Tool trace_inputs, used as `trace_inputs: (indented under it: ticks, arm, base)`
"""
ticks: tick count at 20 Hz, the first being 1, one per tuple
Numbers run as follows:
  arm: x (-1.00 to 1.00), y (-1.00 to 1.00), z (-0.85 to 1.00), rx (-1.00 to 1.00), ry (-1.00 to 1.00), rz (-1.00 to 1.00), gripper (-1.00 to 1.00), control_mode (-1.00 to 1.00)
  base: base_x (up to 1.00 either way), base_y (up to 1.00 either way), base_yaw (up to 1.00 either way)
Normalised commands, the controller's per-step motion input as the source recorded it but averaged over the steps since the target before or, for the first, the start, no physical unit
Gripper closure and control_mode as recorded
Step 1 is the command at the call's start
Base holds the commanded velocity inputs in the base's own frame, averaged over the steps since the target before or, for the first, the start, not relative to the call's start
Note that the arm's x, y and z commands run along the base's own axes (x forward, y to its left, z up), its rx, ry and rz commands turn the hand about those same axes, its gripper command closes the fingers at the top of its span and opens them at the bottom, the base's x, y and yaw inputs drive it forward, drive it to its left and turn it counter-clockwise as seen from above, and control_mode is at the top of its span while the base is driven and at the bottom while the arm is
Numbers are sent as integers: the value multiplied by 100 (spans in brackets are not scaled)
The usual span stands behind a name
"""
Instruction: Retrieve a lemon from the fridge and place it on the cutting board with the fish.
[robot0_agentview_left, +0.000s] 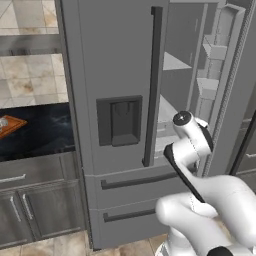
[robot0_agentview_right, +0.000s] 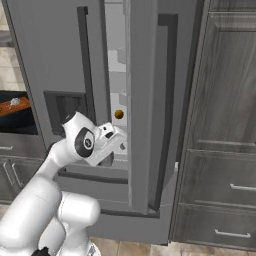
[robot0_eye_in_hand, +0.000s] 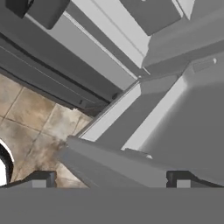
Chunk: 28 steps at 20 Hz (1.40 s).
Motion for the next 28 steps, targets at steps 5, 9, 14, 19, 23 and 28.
trace_inputs:
  ticks: [5,9,14,19,23,28]
  arm:
    - [39,-51,-8,-12,23,-7,-100,-100]
    - [33,-49,-13,-14,20,-11,-100,-100]
    - [0,-89,-2,-8,19,-17,-100,-100]
    - [0,-100,0,-2,18,-15,-100,-100]
    - [-2,-66,0,0,5,-5,-100,-100]
    - [-25,37,0,0,-4,0,-100,-100]
  base:
    - [0,0,0]
    - [0,0,0]
    - [0,0,0]
    - [0,0,0]
    - [0,0,0]
    - [0,0,0]
